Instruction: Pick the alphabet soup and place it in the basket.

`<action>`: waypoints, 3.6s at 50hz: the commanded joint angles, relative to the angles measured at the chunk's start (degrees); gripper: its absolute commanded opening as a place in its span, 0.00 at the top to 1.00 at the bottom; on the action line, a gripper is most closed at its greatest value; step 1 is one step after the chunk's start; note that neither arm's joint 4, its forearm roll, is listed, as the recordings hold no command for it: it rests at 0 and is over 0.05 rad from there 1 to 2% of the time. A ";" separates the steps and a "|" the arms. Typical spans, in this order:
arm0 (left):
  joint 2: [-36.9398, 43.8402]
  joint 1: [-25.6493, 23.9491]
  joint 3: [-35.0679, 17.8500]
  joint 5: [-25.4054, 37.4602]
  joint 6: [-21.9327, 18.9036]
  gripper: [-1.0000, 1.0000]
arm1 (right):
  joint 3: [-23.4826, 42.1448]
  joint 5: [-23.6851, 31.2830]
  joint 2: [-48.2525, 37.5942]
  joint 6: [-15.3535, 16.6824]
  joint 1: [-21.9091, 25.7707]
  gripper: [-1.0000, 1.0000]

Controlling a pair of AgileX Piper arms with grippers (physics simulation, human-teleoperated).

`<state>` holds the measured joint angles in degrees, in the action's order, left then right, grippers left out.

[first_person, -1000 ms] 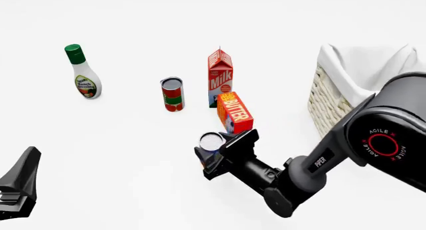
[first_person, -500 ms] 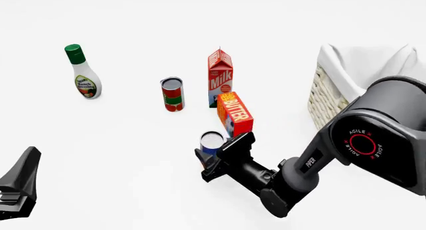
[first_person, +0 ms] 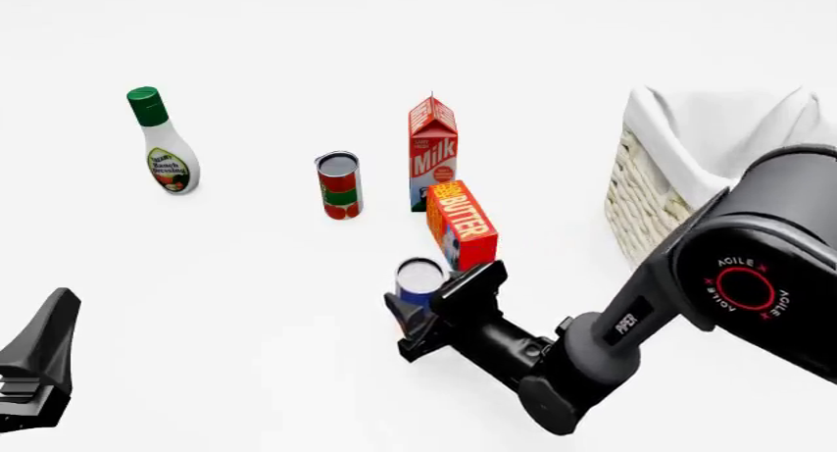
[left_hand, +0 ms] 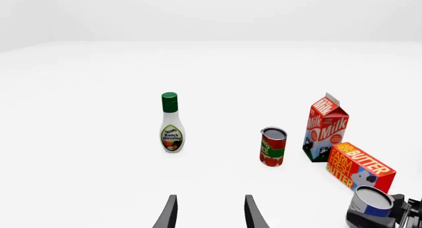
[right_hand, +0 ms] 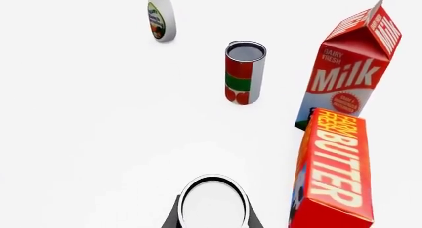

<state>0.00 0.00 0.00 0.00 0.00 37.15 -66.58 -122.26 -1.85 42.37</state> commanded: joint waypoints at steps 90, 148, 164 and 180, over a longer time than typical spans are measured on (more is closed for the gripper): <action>0.00 0.00 0.00 0.00 0.00 0.00 | 4.34 38.76 60.29 11.46 -31.74 1.00; 0.00 0.00 0.00 0.00 0.00 0.00 | 7.52 50.88 55.73 16.71 -47.58 1.00; 0.00 0.00 0.00 0.00 0.00 0.00 | 9.27 53.72 53.91 17.52 -49.49 1.00; 0.00 0.00 0.00 0.00 0.00 0.00 | 10.01 55.82 53.89 18.31 -50.78 1.00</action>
<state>0.00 0.00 0.00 0.00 0.00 46.15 -12.05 -68.37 16.82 -7.62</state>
